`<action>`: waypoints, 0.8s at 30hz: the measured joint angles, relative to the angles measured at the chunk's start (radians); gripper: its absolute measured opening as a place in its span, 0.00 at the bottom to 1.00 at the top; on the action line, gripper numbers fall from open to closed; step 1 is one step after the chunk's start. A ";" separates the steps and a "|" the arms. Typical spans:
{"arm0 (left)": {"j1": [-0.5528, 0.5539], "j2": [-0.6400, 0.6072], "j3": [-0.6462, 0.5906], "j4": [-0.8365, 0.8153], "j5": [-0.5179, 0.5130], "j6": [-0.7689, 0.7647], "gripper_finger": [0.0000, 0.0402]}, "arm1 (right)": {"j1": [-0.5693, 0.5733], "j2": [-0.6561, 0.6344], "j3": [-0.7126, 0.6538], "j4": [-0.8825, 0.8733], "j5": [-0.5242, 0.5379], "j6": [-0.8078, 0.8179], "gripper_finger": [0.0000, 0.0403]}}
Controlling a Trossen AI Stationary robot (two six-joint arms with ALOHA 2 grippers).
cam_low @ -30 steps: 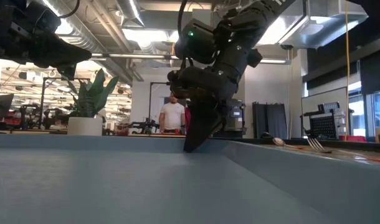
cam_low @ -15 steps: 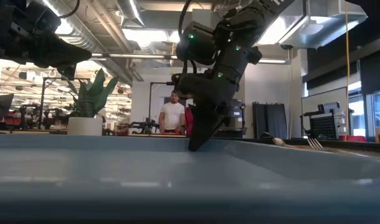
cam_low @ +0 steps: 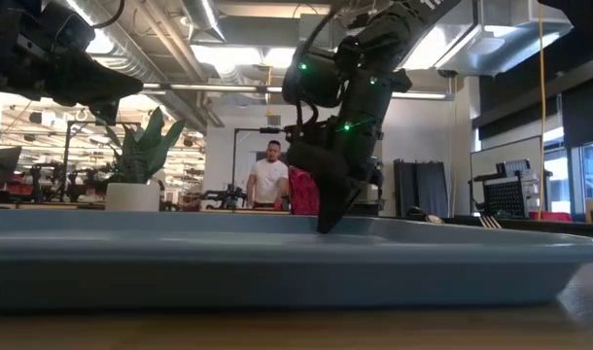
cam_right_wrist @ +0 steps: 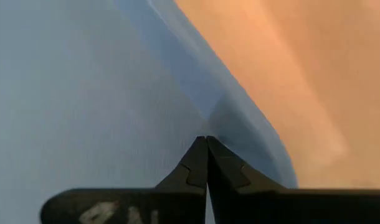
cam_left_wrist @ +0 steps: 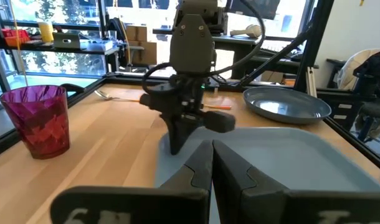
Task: Pick and place plate/cup/fork/spoon on tray
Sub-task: Move the blue tray to the center of the table
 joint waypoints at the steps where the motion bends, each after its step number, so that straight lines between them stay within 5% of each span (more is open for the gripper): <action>1: 0.000 0.000 0.000 0.000 0.000 0.000 0.00 | -0.004 0.000 0.000 -0.015 0.025 0.013 0.01; 17: 0.000 0.000 0.000 0.000 -0.002 0.000 0.00 | -0.047 0.005 0.002 -0.201 0.261 0.097 0.01; 24: 0.000 0.000 0.000 0.000 -0.003 0.006 0.00 | -0.023 0.016 0.181 -0.324 0.289 -0.006 0.01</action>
